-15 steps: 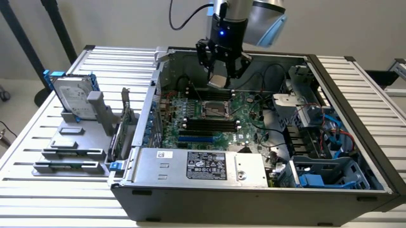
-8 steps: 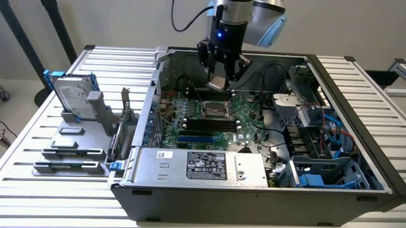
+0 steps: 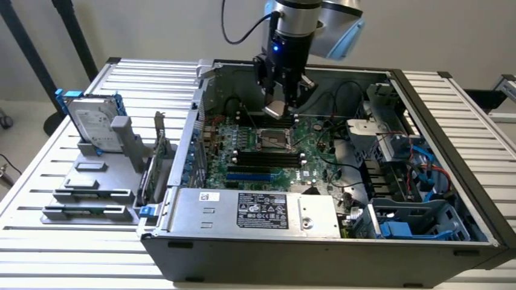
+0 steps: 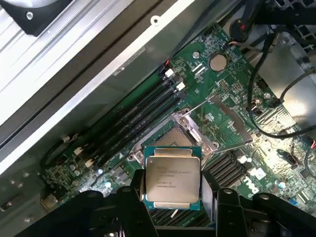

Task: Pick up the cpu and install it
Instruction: 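Place the cpu into insertion slot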

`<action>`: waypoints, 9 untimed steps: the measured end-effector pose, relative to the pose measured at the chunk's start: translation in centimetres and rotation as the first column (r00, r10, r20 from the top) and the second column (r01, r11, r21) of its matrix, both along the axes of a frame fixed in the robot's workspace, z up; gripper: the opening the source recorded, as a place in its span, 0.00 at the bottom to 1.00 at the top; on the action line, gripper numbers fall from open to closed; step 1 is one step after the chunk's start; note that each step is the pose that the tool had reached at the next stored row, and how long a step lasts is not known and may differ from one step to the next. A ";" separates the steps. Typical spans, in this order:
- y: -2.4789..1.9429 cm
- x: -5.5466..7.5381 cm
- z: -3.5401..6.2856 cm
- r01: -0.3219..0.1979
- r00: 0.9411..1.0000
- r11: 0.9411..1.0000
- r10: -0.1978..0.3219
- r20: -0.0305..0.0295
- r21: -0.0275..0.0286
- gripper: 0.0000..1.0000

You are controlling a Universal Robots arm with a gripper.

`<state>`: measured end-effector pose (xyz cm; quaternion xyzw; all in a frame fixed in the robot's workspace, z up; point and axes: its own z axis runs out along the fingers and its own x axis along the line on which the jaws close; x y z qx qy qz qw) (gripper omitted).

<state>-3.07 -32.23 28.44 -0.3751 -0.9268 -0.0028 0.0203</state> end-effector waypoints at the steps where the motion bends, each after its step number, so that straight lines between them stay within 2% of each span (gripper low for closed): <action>1: 0.00 0.0 -0.12 0.018 1.000 1.000 -0.018 0.000 0.000 0.55; 5: 0.00 0.0 -0.60 0.090 0.996 0.996 -0.090 0.000 0.000 0.55; 9: 0.00 0.0 -1.07 0.163 0.987 0.987 -0.163 0.000 0.000 0.55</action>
